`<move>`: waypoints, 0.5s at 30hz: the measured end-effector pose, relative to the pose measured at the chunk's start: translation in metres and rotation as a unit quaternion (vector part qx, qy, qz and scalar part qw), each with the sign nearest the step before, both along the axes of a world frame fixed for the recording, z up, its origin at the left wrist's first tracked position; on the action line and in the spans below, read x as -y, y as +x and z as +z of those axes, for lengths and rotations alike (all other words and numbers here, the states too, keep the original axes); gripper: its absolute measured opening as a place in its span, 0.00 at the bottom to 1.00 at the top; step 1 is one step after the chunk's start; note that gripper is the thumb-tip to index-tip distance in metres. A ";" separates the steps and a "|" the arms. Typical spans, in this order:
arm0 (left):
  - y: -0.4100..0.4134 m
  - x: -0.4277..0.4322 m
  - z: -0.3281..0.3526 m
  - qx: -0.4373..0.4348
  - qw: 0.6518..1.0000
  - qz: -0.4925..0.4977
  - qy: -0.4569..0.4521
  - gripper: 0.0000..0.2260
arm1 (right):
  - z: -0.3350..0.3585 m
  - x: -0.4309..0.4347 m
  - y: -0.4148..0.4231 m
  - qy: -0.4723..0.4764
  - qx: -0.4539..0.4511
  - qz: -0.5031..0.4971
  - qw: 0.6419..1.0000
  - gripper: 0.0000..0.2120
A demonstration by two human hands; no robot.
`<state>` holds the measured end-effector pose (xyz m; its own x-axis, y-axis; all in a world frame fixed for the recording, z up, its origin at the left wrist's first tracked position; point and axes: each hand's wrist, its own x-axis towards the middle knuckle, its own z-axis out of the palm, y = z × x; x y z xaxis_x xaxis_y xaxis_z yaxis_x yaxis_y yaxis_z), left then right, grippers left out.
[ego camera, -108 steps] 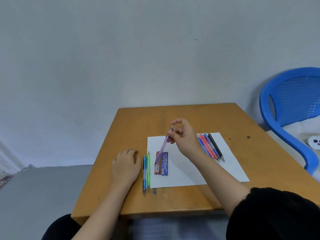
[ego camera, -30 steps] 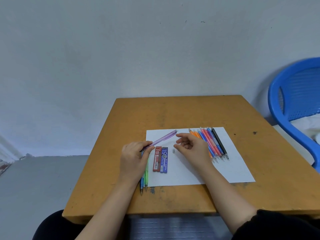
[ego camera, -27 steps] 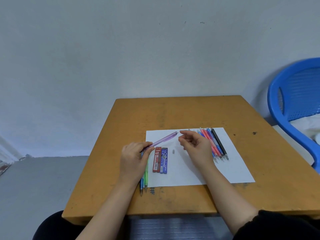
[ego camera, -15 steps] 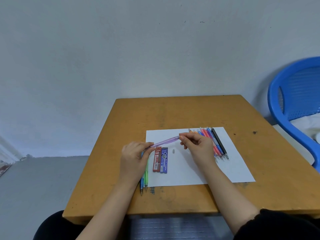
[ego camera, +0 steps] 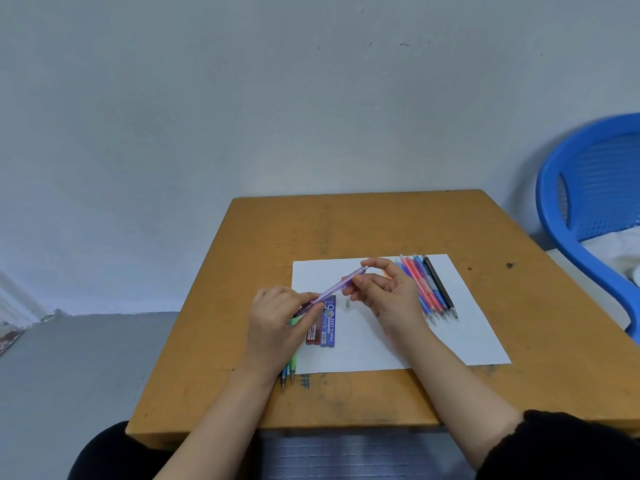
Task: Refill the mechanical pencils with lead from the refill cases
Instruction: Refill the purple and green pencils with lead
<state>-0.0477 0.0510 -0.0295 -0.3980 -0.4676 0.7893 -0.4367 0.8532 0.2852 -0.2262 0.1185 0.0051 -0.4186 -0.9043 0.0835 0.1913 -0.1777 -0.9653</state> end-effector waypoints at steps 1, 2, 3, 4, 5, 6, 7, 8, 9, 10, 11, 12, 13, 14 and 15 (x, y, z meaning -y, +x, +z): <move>0.000 0.000 0.000 -0.001 1.000 0.000 0.002 0.12 | 0.000 0.001 0.000 -0.003 0.016 0.000 1.000 0.09; 0.000 0.000 0.000 -0.003 1.000 0.001 0.007 0.13 | 0.000 0.001 0.000 -0.009 0.029 -0.003 1.000 0.09; 0.000 0.000 0.000 -0.004 1.000 0.003 0.011 0.13 | 0.001 0.002 0.001 -0.017 0.045 -0.007 0.999 0.09; 0.000 0.000 0.000 -0.006 1.000 0.005 0.016 0.13 | 0.002 0.002 0.000 -0.026 0.064 -0.014 0.998 0.09; 0.001 0.000 0.001 -0.008 1.000 0.008 0.023 0.13 | 0.003 0.002 0.000 -0.032 0.086 -0.023 0.995 0.09; 0.001 0.000 0.002 -0.014 0.999 0.014 0.033 0.13 | 0.004 0.002 -0.002 -0.034 0.111 -0.036 0.993 0.09; 0.002 -0.001 0.003 -0.024 0.998 0.025 0.047 0.13 | 0.005 0.003 -0.005 -0.032 0.137 -0.050 0.989 0.08; 0.001 -0.001 0.005 -0.035 0.996 0.043 0.067 0.14 | 0.006 0.003 -0.009 -0.028 0.164 -0.064 0.984 0.08; 0.001 -0.002 0.007 -0.048 0.992 0.067 0.093 0.15 | 0.007 0.003 -0.014 -0.024 0.193 -0.075 0.978 0.08; 0.001 -0.002 0.009 -0.061 0.986 0.096 0.122 0.16 | 0.008 0.003 -0.018 -0.024 0.221 -0.084 0.971 0.07; 0.001 -0.001 0.010 -0.071 0.978 0.124 0.152 0.17 | 0.008 0.003 -0.023 -0.025 0.243 -0.090 0.966 0.07; 0.002 0.000 0.010 -0.073 0.970 0.148 0.180 0.18 | 0.009 0.003 -0.026 -0.022 0.254 -0.094 0.962 0.07; 0.003 0.001 0.009 -0.068 0.962 0.166 0.204 0.19 | 0.009 0.002 -0.027 -0.013 0.254 -0.095 0.962 0.07; 0.003 0.002 0.009 -0.057 0.957 0.177 0.225 0.20 | 0.009 0.002 -0.028 -0.002 0.247 -0.094 0.964 0.07; 0.004 0.003 0.008 -0.043 0.952 0.182 0.242 0.20 | 0.008 0.002 -0.027 0.007 0.237 -0.091 0.967 0.07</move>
